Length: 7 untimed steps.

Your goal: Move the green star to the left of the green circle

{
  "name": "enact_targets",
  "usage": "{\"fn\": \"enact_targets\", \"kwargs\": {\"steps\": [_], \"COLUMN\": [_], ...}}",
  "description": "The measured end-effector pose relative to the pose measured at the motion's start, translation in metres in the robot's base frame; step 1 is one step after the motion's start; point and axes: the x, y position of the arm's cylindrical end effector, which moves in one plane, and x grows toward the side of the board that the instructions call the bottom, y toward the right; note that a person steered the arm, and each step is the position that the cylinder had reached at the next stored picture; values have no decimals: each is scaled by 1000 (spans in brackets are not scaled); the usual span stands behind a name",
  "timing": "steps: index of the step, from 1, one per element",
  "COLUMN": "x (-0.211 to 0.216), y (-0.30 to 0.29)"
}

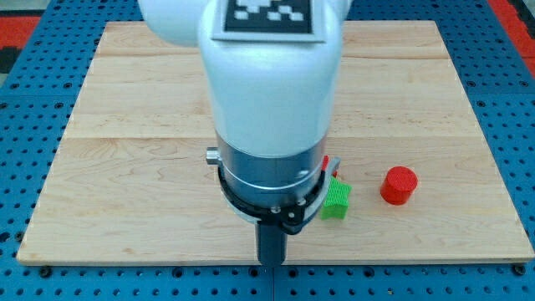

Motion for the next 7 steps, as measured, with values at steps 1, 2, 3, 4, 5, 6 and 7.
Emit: {"fn": "enact_targets", "kwargs": {"steps": [1,2,3,4,5,6,7], "x": [-8,-16,-25,-36,-40,-42,-59], "y": [71,129,122,83,84,109,107]}}
